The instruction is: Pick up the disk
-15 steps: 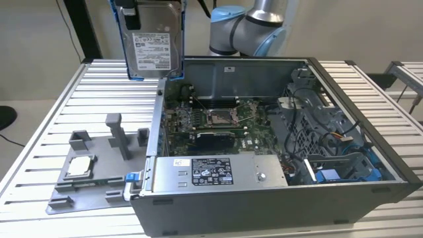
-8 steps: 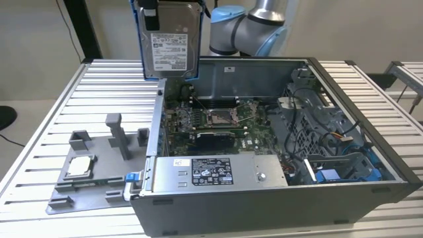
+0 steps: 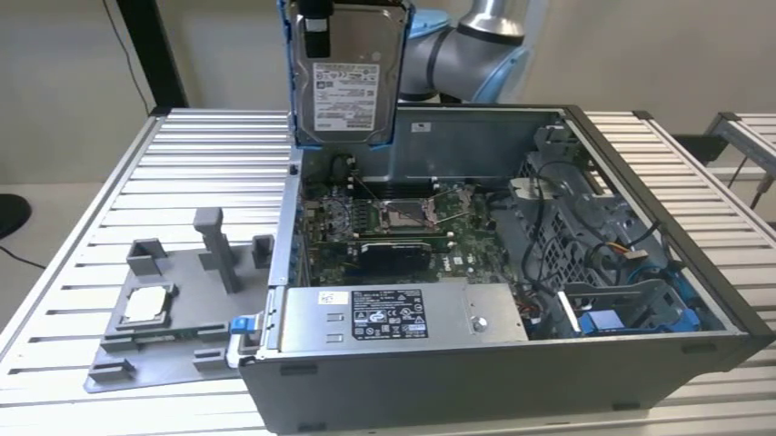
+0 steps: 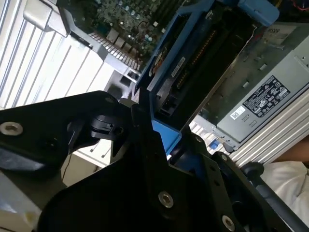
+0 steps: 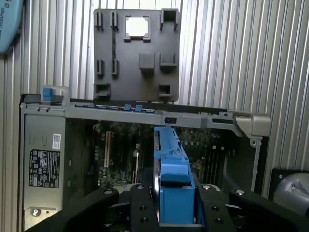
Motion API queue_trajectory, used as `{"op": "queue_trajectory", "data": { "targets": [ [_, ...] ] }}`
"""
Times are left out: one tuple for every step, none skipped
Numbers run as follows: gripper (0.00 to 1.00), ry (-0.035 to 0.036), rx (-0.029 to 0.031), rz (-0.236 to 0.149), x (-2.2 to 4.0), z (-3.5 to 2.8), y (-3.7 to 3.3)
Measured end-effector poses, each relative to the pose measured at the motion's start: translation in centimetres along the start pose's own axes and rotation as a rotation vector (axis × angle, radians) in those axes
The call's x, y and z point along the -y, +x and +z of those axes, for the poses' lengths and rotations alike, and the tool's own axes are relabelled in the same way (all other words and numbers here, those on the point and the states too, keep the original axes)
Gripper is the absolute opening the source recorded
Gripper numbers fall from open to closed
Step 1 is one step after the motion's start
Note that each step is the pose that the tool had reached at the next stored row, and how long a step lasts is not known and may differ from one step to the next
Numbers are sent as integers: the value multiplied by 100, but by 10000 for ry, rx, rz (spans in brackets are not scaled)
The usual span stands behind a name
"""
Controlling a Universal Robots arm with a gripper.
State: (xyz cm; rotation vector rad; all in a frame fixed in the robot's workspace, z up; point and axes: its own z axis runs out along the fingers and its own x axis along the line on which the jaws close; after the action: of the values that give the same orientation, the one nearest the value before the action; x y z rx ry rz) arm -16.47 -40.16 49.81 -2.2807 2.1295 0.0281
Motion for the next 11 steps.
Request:
{"op": "queue_trajectory", "data": {
  "targets": [
    [0,-4,1,0,40,0,13],
    [0,-8,1,-1,75,0,26],
    [0,-10,2,0,111,-1,43],
    [0,-11,3,0,145,-1,62],
    [0,-11,2,-1,178,-2,82],
    [0,-11,1,0,209,-2,104],
    [0,-11,2,0,233,-2,127],
    [0,-10,2,0,258,-2,152],
    [0,-11,2,0,281,-3,179],
    [0,-11,2,0,300,-3,203],
    [0,-11,2,1,321,-3,230]
  ]
}}
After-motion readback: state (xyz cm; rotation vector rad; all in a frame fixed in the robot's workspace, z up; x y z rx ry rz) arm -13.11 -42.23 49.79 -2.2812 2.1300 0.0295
